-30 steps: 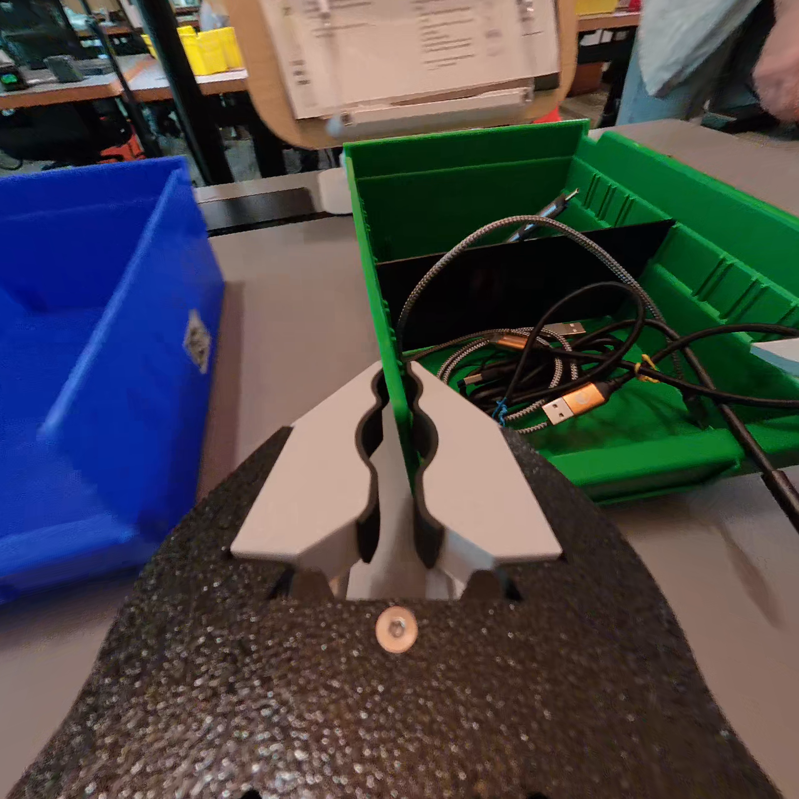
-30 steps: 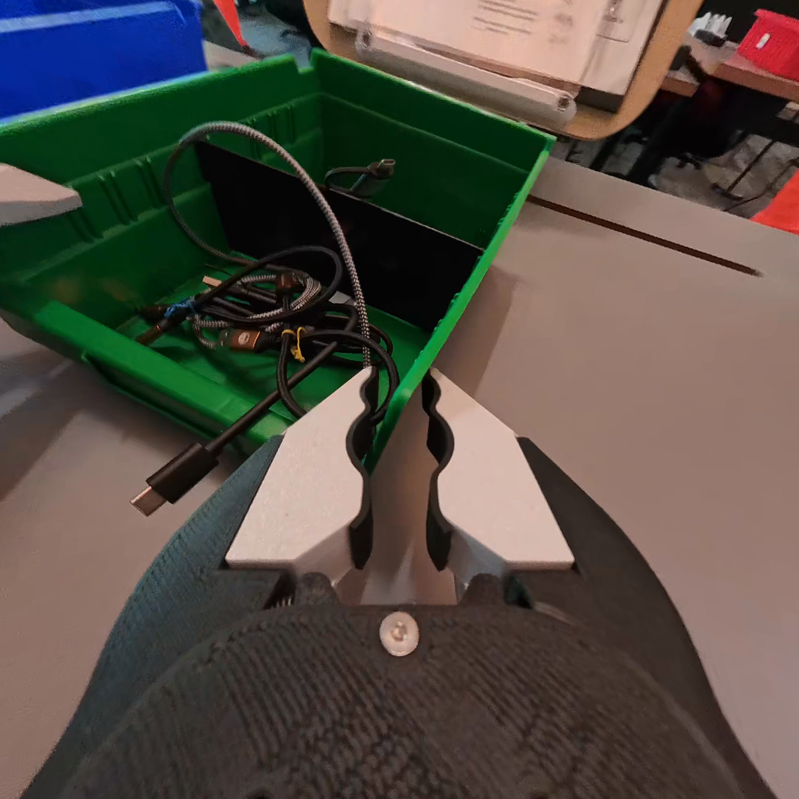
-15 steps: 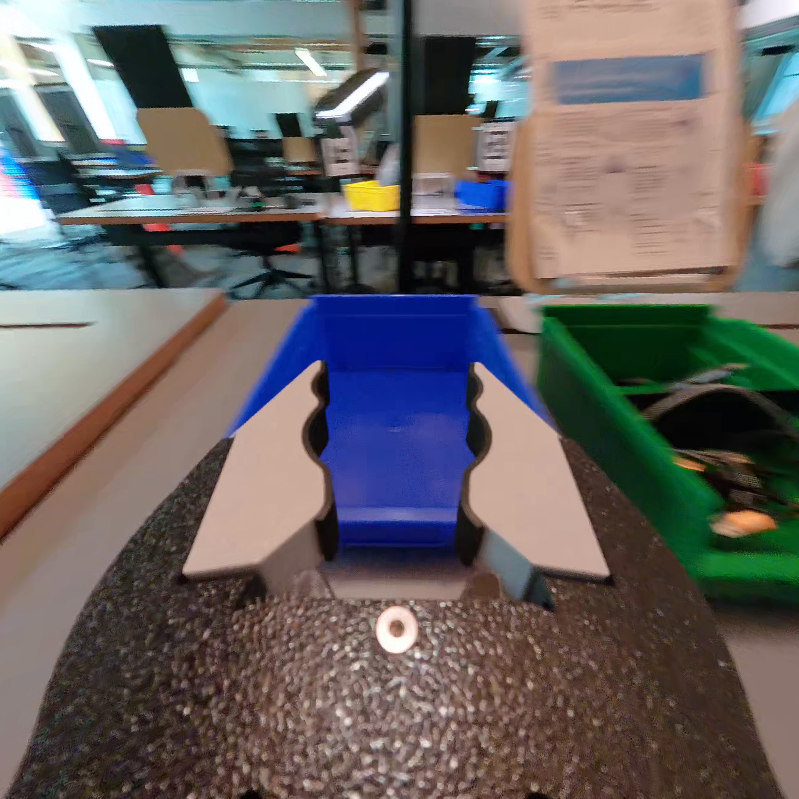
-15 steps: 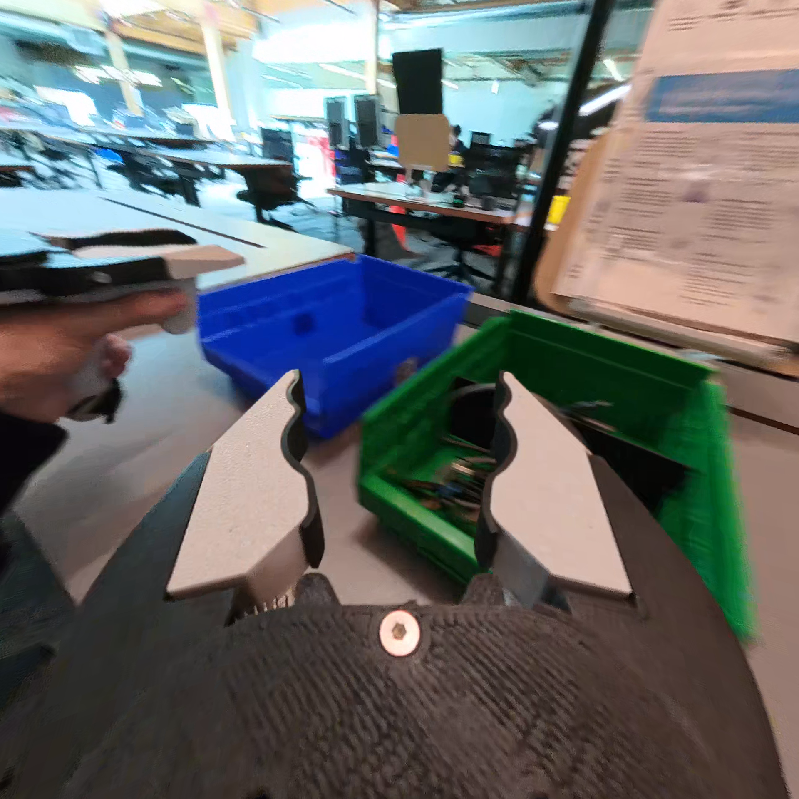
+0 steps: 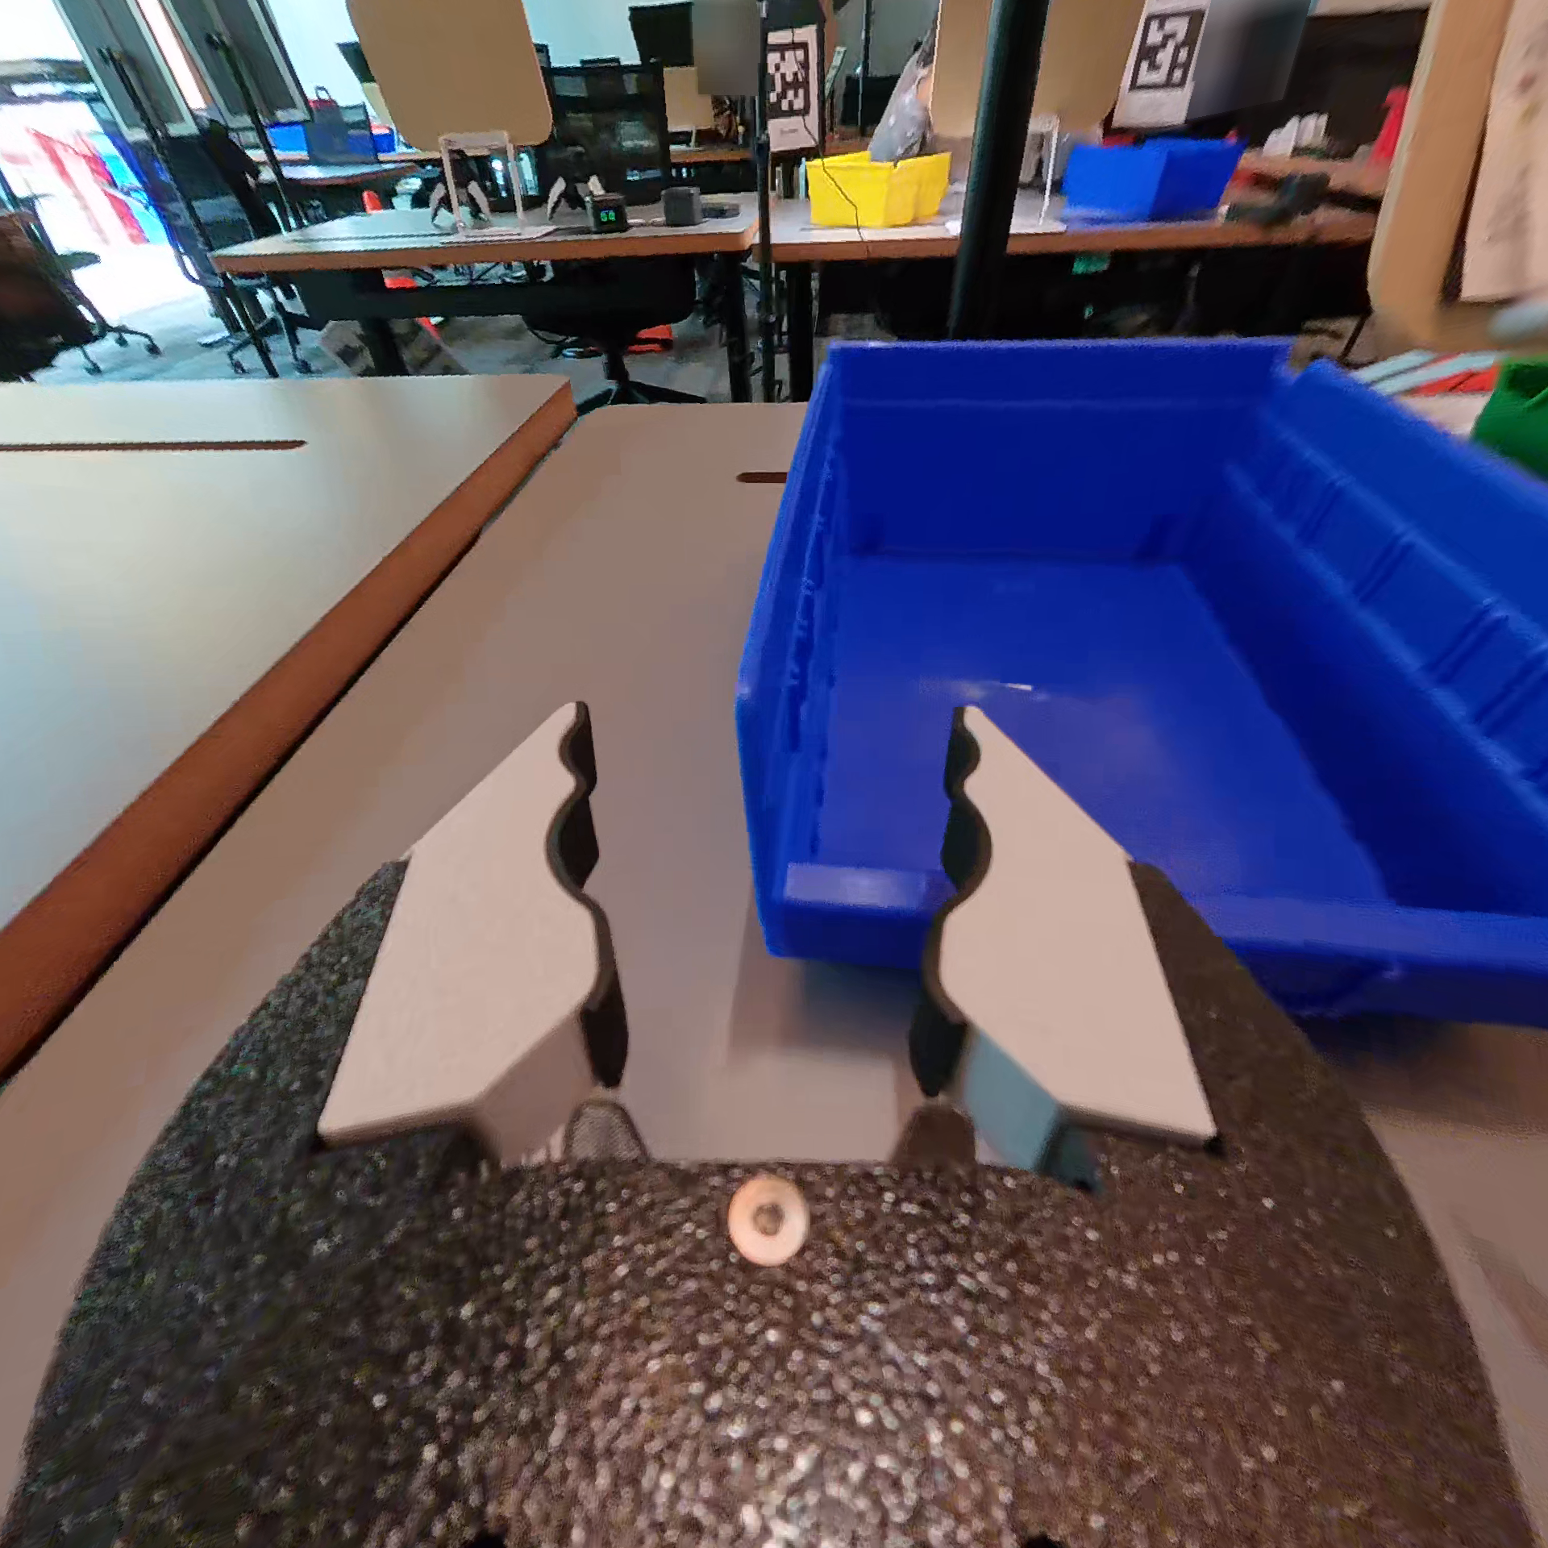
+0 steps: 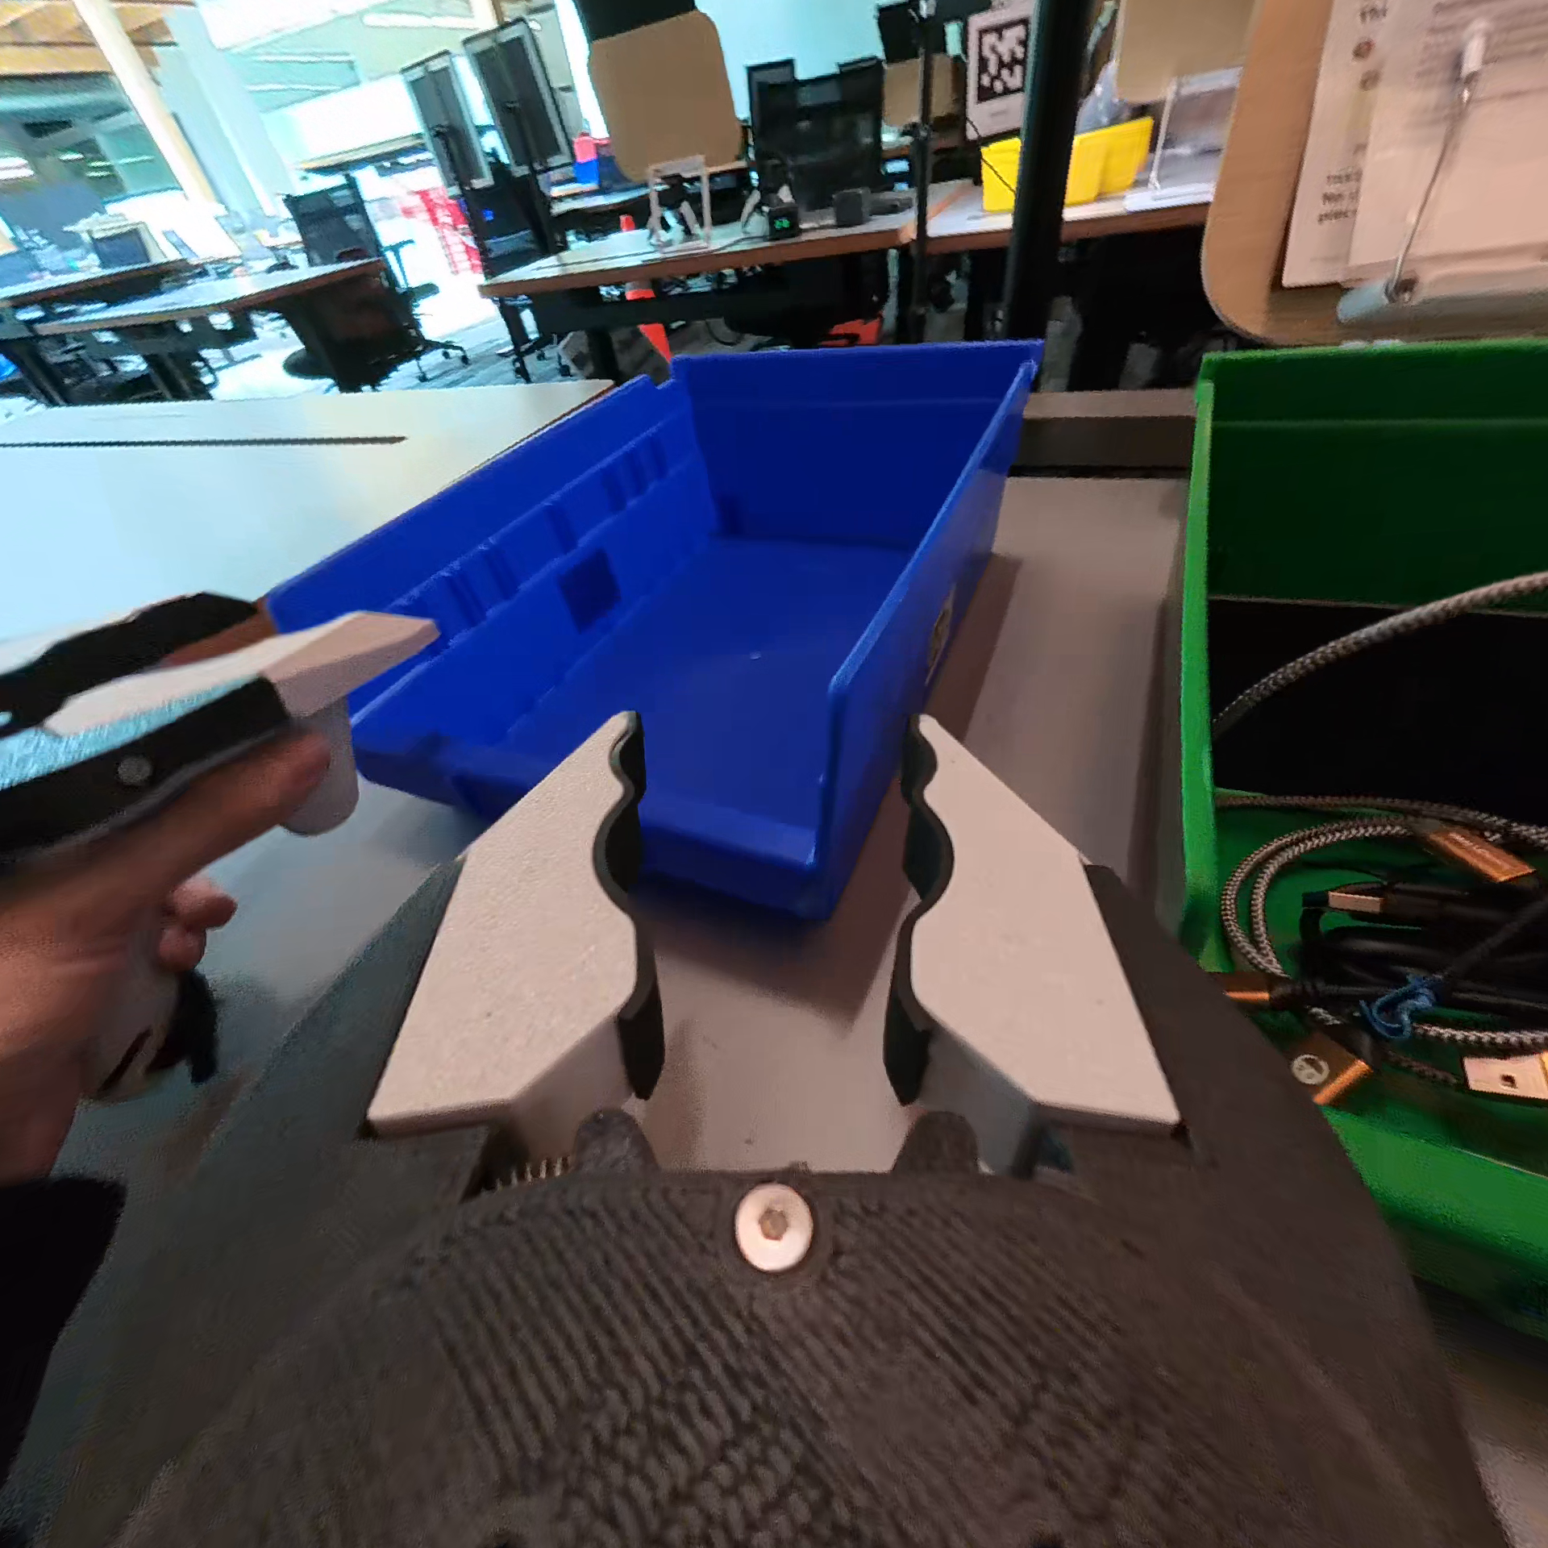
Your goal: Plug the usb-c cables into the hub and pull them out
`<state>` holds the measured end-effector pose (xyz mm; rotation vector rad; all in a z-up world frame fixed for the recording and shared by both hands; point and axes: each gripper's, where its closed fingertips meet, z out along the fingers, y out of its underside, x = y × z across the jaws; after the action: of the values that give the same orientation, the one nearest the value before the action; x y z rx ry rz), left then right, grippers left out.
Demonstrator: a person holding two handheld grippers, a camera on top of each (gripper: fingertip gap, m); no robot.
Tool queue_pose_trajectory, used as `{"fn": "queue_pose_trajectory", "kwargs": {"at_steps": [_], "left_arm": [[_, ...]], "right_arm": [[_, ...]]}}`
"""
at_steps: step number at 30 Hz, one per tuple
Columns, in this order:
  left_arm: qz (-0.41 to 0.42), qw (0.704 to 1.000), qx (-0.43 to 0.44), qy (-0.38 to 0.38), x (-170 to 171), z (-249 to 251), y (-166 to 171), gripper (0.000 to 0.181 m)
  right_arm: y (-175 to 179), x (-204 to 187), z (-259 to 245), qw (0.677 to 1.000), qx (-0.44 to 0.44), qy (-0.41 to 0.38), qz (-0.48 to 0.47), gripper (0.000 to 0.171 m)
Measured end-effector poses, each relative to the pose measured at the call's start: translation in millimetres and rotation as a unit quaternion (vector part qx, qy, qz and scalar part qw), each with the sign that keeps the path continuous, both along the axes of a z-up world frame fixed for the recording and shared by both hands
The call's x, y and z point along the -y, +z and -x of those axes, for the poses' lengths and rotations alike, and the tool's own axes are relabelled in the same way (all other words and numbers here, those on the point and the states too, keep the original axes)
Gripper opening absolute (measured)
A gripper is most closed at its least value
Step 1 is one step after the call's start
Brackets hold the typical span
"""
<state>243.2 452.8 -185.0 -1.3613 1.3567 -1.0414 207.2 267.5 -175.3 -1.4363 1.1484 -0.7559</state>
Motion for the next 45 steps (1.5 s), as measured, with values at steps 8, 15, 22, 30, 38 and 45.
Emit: {"fn": "queue_pose_trajectory", "kwargs": {"at_steps": [8, 15, 22, 30, 38, 45], "left_arm": [[0.018, 1.000, -0.024, -0.003, 8, -8, -15, 0.049], [0.002, 0.998, 0.053, 0.033, -1, 6, 23, 0.000], [-0.029, 0.980, 0.193, 0.035, 37, 51, 132, 0.000], [0.020, 0.954, 0.294, -0.045, 200, 92, 182, 0.002], [0.064, 0.941, 0.228, -0.244, 436, 66, 161, 0.005], [0.036, 0.948, 0.071, -0.308, 575, 43, 62, 0.005]], "right_arm": [[-33, -2, -34, 0.995, -0.067, -0.057, -0.038, 0.037], [-17, 5, -50, 0.994, -0.075, -0.048, -0.067, 0.007], [94, 43, -24, 0.993, 0.085, -0.013, -0.081, 0.003], [168, 217, 23, 0.962, 0.254, -0.096, 0.016, 0.001], [139, 452, 60, 0.939, 0.218, -0.262, 0.043, 0.000], [60, 578, 68, 0.934, 0.099, -0.335, 0.074, 0.000]]}}
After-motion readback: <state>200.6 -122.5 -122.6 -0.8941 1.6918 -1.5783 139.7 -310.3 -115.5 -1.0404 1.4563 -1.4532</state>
